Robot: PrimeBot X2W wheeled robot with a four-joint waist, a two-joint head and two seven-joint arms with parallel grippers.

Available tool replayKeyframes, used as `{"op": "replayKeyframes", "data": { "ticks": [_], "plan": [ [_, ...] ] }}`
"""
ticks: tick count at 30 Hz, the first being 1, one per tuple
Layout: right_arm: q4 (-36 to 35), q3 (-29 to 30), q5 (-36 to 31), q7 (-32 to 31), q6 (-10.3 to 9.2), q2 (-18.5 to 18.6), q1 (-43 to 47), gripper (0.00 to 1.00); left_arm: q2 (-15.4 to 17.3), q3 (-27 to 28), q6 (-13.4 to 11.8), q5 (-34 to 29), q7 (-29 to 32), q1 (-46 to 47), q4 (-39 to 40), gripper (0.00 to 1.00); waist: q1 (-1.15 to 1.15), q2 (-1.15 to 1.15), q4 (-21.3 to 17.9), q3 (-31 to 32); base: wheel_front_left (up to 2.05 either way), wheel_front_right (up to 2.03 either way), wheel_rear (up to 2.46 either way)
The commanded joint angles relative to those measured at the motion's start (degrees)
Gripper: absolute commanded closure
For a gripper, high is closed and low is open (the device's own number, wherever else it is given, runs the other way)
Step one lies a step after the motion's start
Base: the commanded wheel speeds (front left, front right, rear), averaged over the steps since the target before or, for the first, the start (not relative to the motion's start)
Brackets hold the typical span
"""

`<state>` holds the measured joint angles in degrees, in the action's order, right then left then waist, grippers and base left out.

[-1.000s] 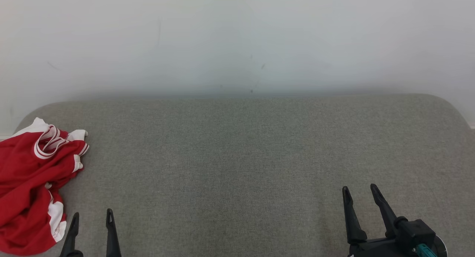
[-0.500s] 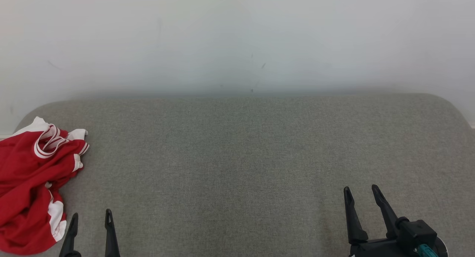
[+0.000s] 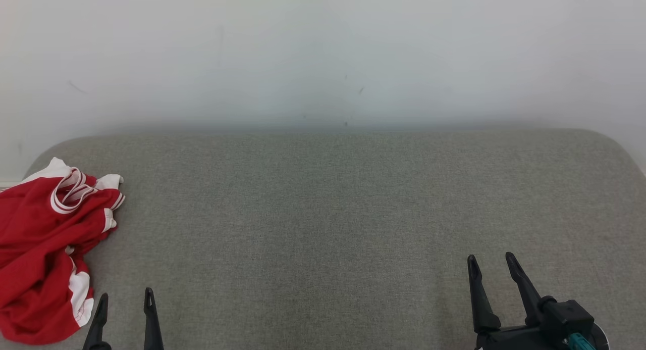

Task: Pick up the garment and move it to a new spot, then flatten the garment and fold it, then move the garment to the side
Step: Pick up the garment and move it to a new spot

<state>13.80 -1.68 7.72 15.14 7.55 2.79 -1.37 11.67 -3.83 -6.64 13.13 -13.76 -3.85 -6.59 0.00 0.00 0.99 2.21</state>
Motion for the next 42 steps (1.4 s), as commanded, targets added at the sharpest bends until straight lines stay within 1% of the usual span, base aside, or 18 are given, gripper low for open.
{"op": "replayKeyframes", "data": {
  "ticks": [1, 6, 10, 13, 17, 21, 28, 29, 33, 38, 42],
  "plan": [
    [0.02, 0.03, 0.28, 0.11, -0.12, 0.18, 0.23, 0.0, 0.19, -0.16, -0.36, 0.18, 0.07, -0.94, 0.11, 0.0, 0.0, 0.0, 0.05, 0.03, 0.0, 0.0, 0.0],
    [-0.03, 0.14, 0.27, 0.11, -0.12, 0.18, 0.59, 0.0, 0.47, -0.23, -0.22, 0.6, 0.19, -0.48, -0.26, 0.0, 0.0, 0.0, 0.82, 0.08, 0.0, 0.0, 0.0],
    [0.22, 0.3, 0.43, 0.12, -0.12, 0.17, 1.06, 0.0, 0.62, -0.61, -0.36, 0.31, 0.45, 0.17, -0.19, 0.0, 0.0, 0.0, 3.01, 0.09, 0.0, 0.0, 0.0],
    [0.07, 0.36, 0.35, 0.12, -0.12, 0.16, 1.49, 0.0, 0.85, -0.51, -0.49, 0.42, 0.6, -0.04, -0.02, 0.0, 0.0, 0.0, 5.31, 0.11, 0.0, 0.0, 0.0],
    [-0.01, 0.87, 0.44, 0.12, -0.12, 0.18, 1.86, 0.0, 1.19, -0.5, -0.48, 0.66, 0.69, -0.18, -0.12, 0.0, 0.0, 0.0, 9.6, 0.0, 0.0, 0.0, 0.0],
    [0.11, 0.49, 0.4, 0.13, -0.12, 0.16, 1.97, 0.0, 1.44, -0.18, -1.15, 0.78, 0.96, -0.65, -0.09, 0.0, 0.0, 0.0, 13.87, -0.08, 0.0, 0.0, 0.0],
    [0.19, 0.19, 0.49, 0.06, -0.12, 0.16, 2.51, 0.0, 2.03, 0.69, -2.18, 1.27, 1.35, -2.14, 0.38, 0.0, 0.0, 0.0, 20.02, 0.41, 0.0, 0.0, 0.0],
    [0.19, 0.19, 0.49, 0.06, -0.12, 0.16, 2.51, 0.0, 2.03, 0.69, -2.18, 1.27, 1.35, -2.14, 0.38, 0.0, 0.0, 0.0, 20.02, 0.41, 0.0, 0.0, 0.0],
    [0.29, 0.01, 0.72, 0.07, -0.12, 0.15, 2.53, 0.0, 2.41, 0.97, -2.45, 1.48, 1.66, -2.27, 0.82, 0.0, 0.0, 0.0, 23.1, 0.69, 0.0, 0.0, 0.0],
    [0.6, -0.5, 1.2, 0.07, -0.12, 0.15, 2.61, 0.0, 2.87, 1.34, -2.97, 1.76, 2.07, -3.11, 0.99, 0.0, 0.0, 0.0, 26.06, 1.11, 0.0, 0.0, 0.0],
    [0.67, -1.13, 1.03, 0.08, -0.12, 0.16, 1.98, 0.0, 2.98, 1.91, -3.7, 2.09, 2.07, -3.68, 1.5, 0.0, 0.0, 0.0, 27.07, 0.93, 0.0, 0.0, 0.0]
  ]
}}
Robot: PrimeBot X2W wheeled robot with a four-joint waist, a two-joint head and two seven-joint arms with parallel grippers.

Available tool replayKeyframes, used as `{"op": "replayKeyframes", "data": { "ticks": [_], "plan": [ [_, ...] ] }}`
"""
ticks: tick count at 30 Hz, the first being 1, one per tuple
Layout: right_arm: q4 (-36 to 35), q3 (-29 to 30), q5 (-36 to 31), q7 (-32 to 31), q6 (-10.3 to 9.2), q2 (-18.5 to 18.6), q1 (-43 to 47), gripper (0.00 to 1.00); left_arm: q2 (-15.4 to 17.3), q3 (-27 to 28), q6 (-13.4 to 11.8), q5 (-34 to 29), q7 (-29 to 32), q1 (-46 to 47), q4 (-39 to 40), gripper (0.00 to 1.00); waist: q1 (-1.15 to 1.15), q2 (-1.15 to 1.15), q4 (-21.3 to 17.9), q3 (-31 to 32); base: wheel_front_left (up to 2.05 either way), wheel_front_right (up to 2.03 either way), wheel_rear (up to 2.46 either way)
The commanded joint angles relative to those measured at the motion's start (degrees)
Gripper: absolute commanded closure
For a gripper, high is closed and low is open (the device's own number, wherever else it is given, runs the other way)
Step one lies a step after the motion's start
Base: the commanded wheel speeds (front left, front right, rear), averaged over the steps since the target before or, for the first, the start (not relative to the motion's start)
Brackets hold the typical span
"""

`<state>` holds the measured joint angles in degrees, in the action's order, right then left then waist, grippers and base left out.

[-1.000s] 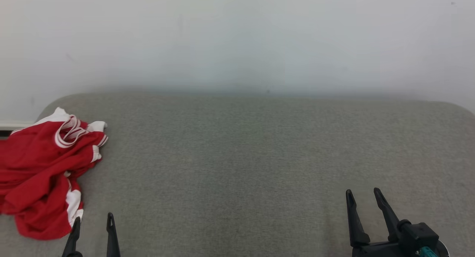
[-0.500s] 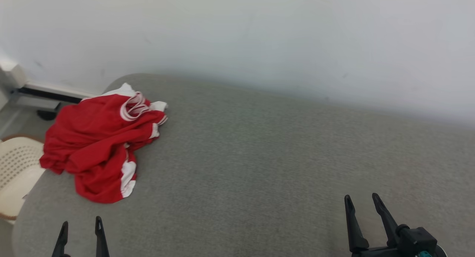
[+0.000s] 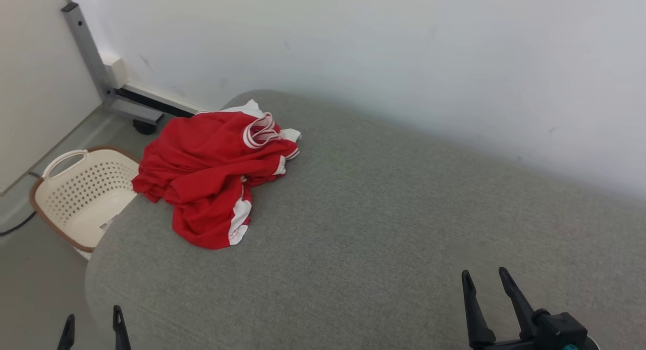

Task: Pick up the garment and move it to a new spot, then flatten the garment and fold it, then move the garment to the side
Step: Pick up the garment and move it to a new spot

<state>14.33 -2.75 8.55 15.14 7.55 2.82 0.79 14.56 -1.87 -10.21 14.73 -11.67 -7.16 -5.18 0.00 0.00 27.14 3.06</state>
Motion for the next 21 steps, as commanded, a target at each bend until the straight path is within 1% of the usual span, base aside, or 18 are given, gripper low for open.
{"op": "replayKeyframes", "data": {
  "ticks": [1, 7, 13, 15, 17, 21],
  "plan": [
    [0.19, -0.17, 0.13, 0.07, -0.12, 0.12, -0.41, 0.0, 0.05, 0.12, -0.33, 0.64, -0.09, -0.52, 0.37, 0.0, 0.0, 0.0, 1.01, -0.03, 0.0, 0.0, 0.0],
    [0.52, -0.57, -0.21, 0.03, -0.12, 0.13, -1.03, 0.0, -0.04, 0.96, -1.29, 0.93, -0.39, -1.04, 0.6, 0.0, 0.0, 0.0, 1.25, -0.57, 0.0, 0.0, 0.0],
    [0.7, -0.26, 0.1, 0.04, -0.12, 0.13, -0.55, 0.0, 0.1, 0.98, -1.42, 1.32, -0.28, 0.12, 0.37, 0.0, 0.0, 0.0, 1.03, -0.66, 0.0, 0.0, 0.0],
    [0.42, -0.43, -0.02, -0.04, -0.12, 0.12, -0.75, 0.0, 0.14, 1.21, -1.52, 1.57, -0.14, 0.95, 0.7, 0.0, 0.0, 0.0, 0.37, -1.08, 0.0, 0.0, 0.0],
    [0.06, -0.61, -0.54, -0.3, -0.12, 0.13, -1.43, 0.0, 0.39, 1.79, -1.05, 2.45, -0.49, 2.6, 0.47, 0.0, 0.0, 0.0, -0.61, -1.92, 0.0, 0.0, 0.0],
    [-1.51, -0.78, -1.51, -1.09, -0.12, 0.13, -3.11, 0.0, 1.51, 3.32, -0.22, 4.4, -0.76, 8.08, 0.53, 0.0, 0.0, 0.0, -3.67, -4.68, 0.0, 0.0, 0.0]
  ]
}}
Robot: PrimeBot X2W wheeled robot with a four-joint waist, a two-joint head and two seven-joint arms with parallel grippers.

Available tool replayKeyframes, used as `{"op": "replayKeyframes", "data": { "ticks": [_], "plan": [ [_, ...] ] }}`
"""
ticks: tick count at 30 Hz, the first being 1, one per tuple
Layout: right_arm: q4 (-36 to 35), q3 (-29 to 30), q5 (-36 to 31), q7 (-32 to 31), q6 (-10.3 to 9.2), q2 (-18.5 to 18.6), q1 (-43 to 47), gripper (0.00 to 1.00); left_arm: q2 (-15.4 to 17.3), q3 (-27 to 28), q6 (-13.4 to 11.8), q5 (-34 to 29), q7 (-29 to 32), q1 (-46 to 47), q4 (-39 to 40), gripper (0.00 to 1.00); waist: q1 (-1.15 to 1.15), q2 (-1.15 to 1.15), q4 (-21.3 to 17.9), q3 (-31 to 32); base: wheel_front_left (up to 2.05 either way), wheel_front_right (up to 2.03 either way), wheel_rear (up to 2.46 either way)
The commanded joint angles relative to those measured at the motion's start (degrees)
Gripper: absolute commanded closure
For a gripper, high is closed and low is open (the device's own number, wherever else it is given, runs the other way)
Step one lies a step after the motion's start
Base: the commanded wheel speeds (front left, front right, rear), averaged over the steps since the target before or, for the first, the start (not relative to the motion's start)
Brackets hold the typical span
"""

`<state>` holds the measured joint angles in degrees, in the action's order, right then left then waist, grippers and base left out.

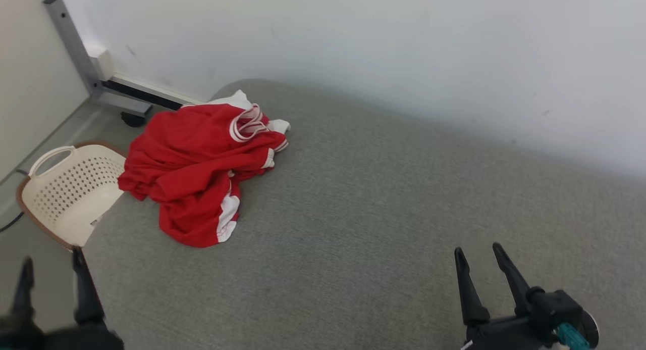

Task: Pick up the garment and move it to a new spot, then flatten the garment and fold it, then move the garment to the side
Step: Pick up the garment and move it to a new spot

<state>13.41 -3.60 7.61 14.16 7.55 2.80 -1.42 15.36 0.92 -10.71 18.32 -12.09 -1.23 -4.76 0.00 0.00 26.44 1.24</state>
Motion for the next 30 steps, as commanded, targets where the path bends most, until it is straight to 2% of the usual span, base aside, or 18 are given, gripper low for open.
{"op": "replayKeyframes", "data": {
  "ticks": [1, 9, 10, 17, 26, 30],
  "plan": [
    [-0.98, 0.01, -0.83, -0.43, -0.12, 0.15, -1.36, 0.0, 1.04, 0.94, 0.76, 1.53, -0.03, 4.03, -0.16, 0.0, 0.0, 0.0, -3.94, -3.73, 0.0, 0.0, 0.0],
    [-6.2, -2.41, -1.73, -1.32, -0.12, 0.15, -8.05, 0.0, 8.35, 4.36, 5.63, 7.05, 7.28, 24.47, -7.0, 0.0, 0.0, 0.0, -15.13, -13.13, 0.0, 0.0, 0.0],
    [-6.2, -2.41, -1.73, -1.32, -0.12, 0.15, -8.05, 0.0, 8.35, 4.36, 5.63, 7.05, 7.28, 24.47, -7.0, 0.0, 0.0, 0.0, -15.13, -13.13, 0.0, 0.0, 0.0],
    [-7.14, -5.07, 0.22, -0.22, -0.12, 0.14, -11.7, 0.0, 14.9, 4.86, 9.39, 9.59, 14.07, 37.78, -17.16, 0.0, 0.0, 0.0, -23.52, -18.79, 0.0, 0.0, 0.0],
    [-5.78, -6.48, 1.39, 0.96, -0.12, 0.12, -13.27, 0.0, 18.76, 2.66, 12.72, 9.8, 18.87, 47.26, -31.76, 0.0, 0.0, 0.0, -28.73, -20.74, 0.0, 0.0, 0.0],
    [-5.67, -6.58, 1.25, 1.03, -0.12, 0.12, -13.87, 0.0, 18.85, 1.14, 13.37, 9.36, 20.75, 49.49, -38.67, 0.0, 0.0, 0.0, -29.78, -20.84, 0.0, 0.0, 0.0]
  ]
}}
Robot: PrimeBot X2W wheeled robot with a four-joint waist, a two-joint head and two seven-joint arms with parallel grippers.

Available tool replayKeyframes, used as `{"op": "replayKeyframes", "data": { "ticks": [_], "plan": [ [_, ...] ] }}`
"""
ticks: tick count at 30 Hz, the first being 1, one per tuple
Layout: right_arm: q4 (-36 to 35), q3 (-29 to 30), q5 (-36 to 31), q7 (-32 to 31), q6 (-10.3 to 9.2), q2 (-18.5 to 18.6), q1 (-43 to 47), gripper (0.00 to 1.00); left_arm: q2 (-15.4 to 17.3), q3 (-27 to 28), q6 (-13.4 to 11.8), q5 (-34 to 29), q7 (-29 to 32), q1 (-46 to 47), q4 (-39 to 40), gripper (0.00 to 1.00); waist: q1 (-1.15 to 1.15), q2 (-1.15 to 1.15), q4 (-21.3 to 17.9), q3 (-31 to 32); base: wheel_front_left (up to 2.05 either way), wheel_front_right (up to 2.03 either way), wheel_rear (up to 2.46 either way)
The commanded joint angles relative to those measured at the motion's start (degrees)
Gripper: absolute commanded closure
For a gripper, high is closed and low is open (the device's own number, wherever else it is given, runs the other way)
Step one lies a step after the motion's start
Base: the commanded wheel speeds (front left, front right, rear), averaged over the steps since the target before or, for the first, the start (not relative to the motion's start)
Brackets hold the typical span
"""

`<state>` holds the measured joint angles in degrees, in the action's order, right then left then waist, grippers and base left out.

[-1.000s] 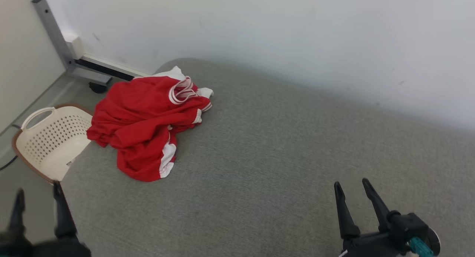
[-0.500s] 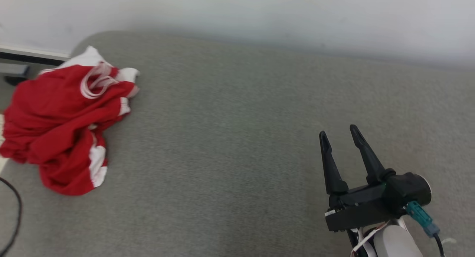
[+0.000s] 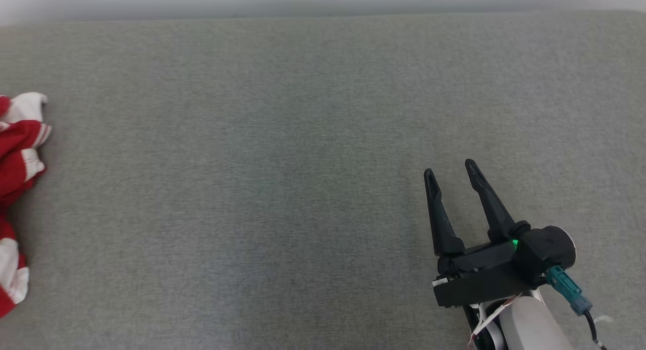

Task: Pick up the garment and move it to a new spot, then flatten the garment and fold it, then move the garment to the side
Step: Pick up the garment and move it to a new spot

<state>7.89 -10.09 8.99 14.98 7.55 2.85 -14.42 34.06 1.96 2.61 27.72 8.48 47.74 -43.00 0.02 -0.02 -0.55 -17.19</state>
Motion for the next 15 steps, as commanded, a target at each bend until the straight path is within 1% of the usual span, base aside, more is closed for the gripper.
{"op": "replayKeyframes", "data": {
  "ticks": [1, 7, 10, 15],
  "plan": [
    [-0.14, -0.22, -0.16, 0.23, -0.12, 0.06, -0.96, 0.0, 0.3, -0.15, -0.01, -0.05, 0.85, 0.77, -2.03, 0.0, -0.02, 0.02, -3.05, -2.45, 0.0, 0.0, 0.0],
    [-0.11, -0.28, -0.19, 0.24, -0.12, 0.06, -0.73, 0.0, 1.51, -1.52, -1.03, -0.6, 6.45, 2.03, -11.69, 0.0, -0.02, 0.02, -4.44, -2.9, 0.0, 0.0, 0.0],
    [-0.25, -0.1, -0.35, 0.27, -0.12, 0.06, -0.25, 0.0, 1.06, -1.56, -0.32, 0.5, 8.91, 2.69, -15.41, 0.0, -0.02, 0.02, -4.81, -3.15, 0.0, 0.0, 0.0],
    [-0.5, -0.13, -0.65, 0.28, -0.12, 0.06, -0.23, 0.0, 0.93, -1.95, -0.18, 0.79, 10.31, 3.59, -19.78, 0.0, -0.02, 0.02, -5.14, -3.4, 0.0, 0.0, 0.0]
  ]
}}
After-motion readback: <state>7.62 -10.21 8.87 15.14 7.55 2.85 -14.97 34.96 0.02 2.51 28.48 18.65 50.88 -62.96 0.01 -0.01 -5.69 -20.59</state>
